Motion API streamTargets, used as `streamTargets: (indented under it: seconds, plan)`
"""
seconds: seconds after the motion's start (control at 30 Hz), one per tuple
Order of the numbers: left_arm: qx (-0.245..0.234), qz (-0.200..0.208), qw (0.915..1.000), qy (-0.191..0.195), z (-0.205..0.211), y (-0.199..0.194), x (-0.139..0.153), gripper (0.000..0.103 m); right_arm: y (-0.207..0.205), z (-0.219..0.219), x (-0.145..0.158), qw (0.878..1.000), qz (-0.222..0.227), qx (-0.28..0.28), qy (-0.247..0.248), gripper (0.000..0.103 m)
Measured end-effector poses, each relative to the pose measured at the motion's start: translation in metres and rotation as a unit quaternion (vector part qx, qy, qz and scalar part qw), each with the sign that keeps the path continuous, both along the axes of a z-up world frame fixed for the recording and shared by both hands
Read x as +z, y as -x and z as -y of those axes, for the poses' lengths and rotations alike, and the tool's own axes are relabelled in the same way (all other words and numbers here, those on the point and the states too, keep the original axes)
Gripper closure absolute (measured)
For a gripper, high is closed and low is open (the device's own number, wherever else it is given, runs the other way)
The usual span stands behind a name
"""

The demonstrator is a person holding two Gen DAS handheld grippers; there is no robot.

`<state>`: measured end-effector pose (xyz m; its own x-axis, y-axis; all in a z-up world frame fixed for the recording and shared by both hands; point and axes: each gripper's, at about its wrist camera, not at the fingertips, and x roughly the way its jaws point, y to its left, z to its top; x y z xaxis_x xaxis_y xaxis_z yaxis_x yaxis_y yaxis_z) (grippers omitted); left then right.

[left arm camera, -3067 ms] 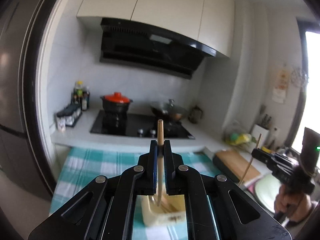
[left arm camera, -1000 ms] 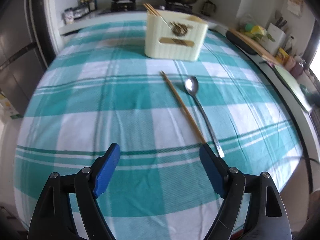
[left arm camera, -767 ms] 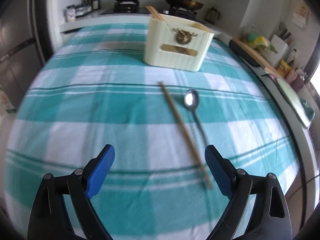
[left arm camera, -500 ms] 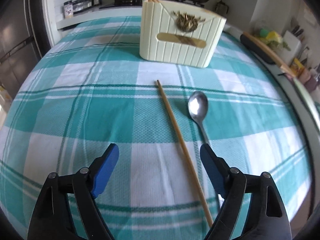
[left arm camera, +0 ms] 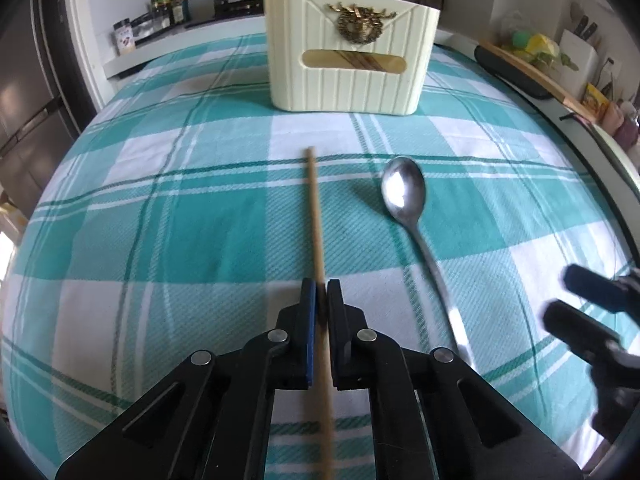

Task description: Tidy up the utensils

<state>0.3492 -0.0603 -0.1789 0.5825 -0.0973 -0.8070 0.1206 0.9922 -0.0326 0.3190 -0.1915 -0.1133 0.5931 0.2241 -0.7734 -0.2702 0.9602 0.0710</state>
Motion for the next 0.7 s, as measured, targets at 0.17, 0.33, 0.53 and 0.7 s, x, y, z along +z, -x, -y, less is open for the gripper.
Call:
streamTargets:
  seconds: [0.17, 0.33, 0.53, 0.7]
  plan:
    - [0.045, -0.002, 0.9989, 0.011, -0.028, 0.004, -0.001, 0.099, -0.013, -0.037, -0.014, 1.000, -0.013, 0.027, 0.000, 0.065]
    - [0.073, -0.005, 0.9970, 0.026, -0.046, 0.010, -0.001, 0.099, -0.017, -0.057, -0.024, 0.999, -0.007, 0.036, 0.034, 0.066]
    - [0.072, 0.000, 0.9973, 0.013, -0.042, 0.013, -0.003, 0.099, -0.013, -0.043, -0.023, 0.999, -0.004, 0.001, 0.049, 0.095]
    - [0.068, -0.002, 0.9974, 0.022, -0.047, 0.019, -0.002, 0.099, -0.005, -0.020, -0.021, 0.998, -0.007, -0.029, 0.059, 0.095]
